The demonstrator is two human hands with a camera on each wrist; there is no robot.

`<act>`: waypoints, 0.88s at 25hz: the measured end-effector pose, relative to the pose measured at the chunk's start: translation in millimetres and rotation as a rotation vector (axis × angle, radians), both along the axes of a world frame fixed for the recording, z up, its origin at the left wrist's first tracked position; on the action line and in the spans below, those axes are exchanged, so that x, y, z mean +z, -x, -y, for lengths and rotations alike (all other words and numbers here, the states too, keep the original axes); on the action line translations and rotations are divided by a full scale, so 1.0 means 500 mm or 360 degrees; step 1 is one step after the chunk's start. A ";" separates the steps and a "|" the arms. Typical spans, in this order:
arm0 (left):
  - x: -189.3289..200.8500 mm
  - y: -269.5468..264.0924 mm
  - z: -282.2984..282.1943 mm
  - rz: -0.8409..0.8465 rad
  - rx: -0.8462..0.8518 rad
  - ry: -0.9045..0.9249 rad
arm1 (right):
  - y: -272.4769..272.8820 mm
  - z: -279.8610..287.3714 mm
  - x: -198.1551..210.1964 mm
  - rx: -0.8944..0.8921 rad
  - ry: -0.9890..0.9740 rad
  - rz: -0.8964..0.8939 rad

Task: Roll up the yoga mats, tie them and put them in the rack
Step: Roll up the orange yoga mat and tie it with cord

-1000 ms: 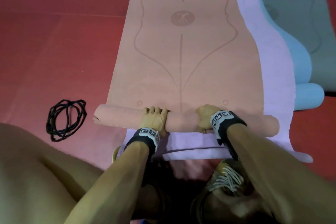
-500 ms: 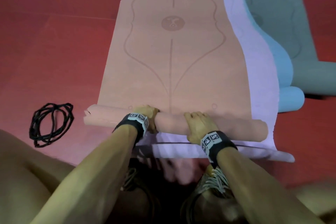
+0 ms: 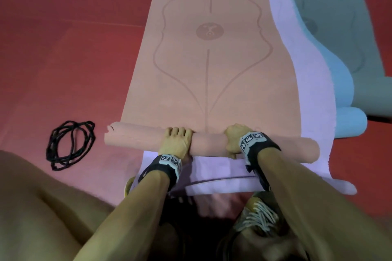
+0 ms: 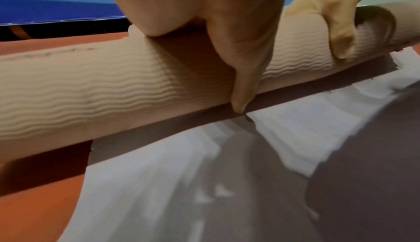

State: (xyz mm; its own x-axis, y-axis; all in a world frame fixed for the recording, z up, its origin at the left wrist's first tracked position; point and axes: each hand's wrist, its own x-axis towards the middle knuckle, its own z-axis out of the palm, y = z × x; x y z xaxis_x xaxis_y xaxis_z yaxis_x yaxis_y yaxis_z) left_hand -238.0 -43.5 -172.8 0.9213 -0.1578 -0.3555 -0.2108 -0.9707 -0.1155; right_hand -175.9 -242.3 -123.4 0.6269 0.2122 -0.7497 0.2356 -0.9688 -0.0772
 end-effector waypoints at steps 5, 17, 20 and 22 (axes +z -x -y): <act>0.008 -0.008 0.012 -0.0073 0.0000 -0.0030 | 0.046 0.018 -0.021 0.0108 -0.0034 0.0228; 0.026 -0.040 -0.003 -0.0239 0.0021 0.0073 | 0.059 0.005 -0.005 0.0170 0.0025 0.0480; 0.006 -0.005 0.003 0.0007 -0.0002 0.0007 | 0.021 0.004 0.011 0.0033 0.0033 0.0134; 0.002 0.010 0.014 0.0058 0.0005 -0.0019 | -0.003 0.006 0.009 -0.0041 0.0011 -0.0100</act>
